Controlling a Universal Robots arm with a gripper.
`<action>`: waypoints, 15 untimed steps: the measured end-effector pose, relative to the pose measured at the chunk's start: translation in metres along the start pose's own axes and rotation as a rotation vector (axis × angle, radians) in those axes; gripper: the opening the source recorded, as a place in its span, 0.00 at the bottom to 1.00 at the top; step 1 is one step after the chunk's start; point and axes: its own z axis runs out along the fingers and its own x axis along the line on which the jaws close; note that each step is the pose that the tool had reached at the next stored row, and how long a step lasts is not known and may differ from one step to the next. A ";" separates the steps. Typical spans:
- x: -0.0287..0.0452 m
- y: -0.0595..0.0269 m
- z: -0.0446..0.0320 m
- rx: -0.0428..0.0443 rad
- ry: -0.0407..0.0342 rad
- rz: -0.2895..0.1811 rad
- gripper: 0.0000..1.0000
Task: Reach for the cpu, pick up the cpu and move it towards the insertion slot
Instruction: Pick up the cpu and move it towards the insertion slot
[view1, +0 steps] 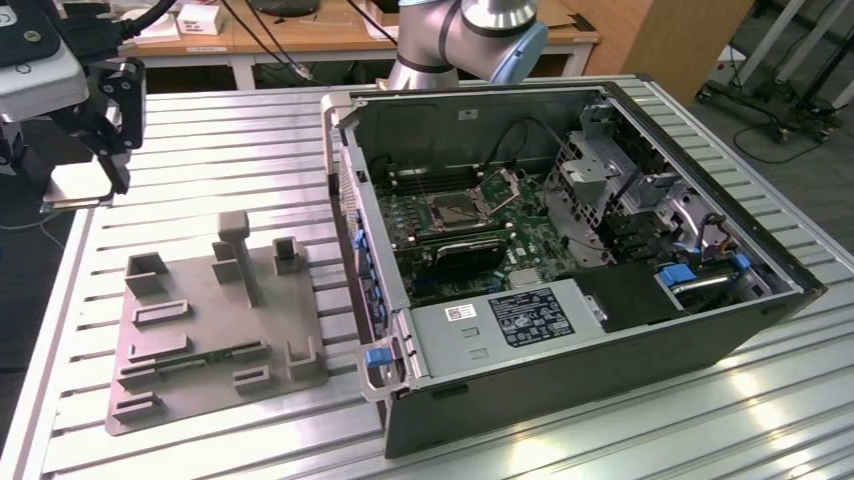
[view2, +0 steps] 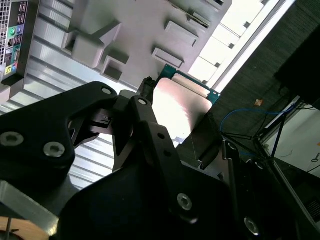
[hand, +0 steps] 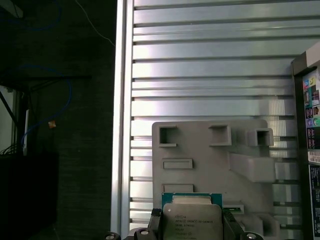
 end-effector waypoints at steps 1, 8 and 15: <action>-0.0003 0.0000 0.0000 0.0000 0.0000 0.000 0.55; -0.0019 0.0000 0.0001 0.0000 0.0000 0.000 0.55; -0.0033 0.0000 0.0002 0.0000 0.0000 0.000 0.55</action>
